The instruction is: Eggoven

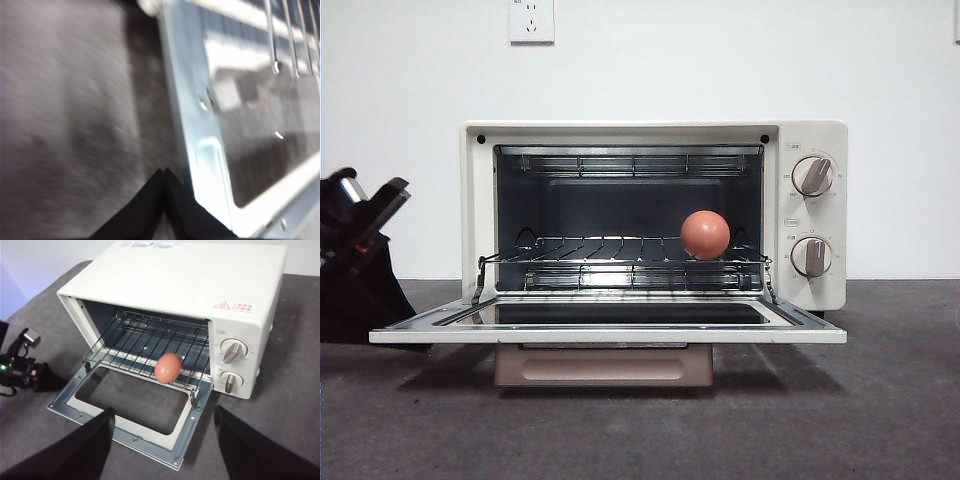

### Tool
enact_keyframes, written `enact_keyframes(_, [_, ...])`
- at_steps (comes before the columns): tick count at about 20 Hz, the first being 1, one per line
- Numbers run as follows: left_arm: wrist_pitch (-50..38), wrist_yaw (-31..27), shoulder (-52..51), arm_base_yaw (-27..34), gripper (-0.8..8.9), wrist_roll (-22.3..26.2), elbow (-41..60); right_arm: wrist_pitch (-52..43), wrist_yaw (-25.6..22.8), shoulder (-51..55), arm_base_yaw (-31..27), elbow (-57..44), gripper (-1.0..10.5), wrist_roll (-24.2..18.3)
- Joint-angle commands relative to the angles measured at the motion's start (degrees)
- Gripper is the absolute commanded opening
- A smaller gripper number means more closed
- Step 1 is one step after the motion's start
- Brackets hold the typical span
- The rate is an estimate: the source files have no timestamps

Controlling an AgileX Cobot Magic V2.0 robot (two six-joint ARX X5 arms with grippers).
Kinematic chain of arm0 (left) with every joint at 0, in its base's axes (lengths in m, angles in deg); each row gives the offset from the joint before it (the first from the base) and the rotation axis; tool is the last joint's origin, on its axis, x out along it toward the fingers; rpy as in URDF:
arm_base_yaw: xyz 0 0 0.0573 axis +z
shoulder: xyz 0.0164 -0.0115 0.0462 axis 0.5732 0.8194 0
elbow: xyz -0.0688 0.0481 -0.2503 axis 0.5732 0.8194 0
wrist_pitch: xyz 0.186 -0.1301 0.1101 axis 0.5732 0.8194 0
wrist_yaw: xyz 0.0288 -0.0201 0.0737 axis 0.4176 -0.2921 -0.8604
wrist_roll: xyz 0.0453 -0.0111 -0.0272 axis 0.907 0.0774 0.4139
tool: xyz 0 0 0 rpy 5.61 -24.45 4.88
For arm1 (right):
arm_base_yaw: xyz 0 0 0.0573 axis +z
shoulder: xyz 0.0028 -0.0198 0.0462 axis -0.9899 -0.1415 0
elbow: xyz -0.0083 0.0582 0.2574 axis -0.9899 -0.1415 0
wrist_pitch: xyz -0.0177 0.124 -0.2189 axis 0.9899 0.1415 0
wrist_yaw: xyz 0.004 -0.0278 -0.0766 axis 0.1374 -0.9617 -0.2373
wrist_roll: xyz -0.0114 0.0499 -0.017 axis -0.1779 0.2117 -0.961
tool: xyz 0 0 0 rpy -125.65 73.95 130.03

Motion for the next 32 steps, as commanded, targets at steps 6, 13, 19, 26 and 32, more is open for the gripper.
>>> enact_keyframes(6, [-6.4,10.7,1.8,-1.2,0.06,-3.1,-0.1,-0.4,-0.5,-0.3,0.5,0.7,3.2,0.2])
enact_keyframes(13, [-30.8,15.4,1.8,1.6,0.06,-22.5,-0.1,-0.1,-0.4,-0.3,0.5,0.7,3.2,0.7])
enact_keyframes(19, [-46.7,12.8,1.5,1.8,0.07,-33.8,-0.4,2.6,-0.4,-0.3,0.5,0.7,3.2,1.0])
enact_keyframes(26, [-43.0,12.3,-6.0,0.1,0.08,-32.1,-0.4,3.2,0.1,-0.4,0.5,0.6,3.2,1.0])
enact_keyframes(32, [-23.4,4.1,-19.9,-2.8,0.07,-21.3,-0.4,3.8,0.0,-0.4,0.5,0.6,2.9,0.7])
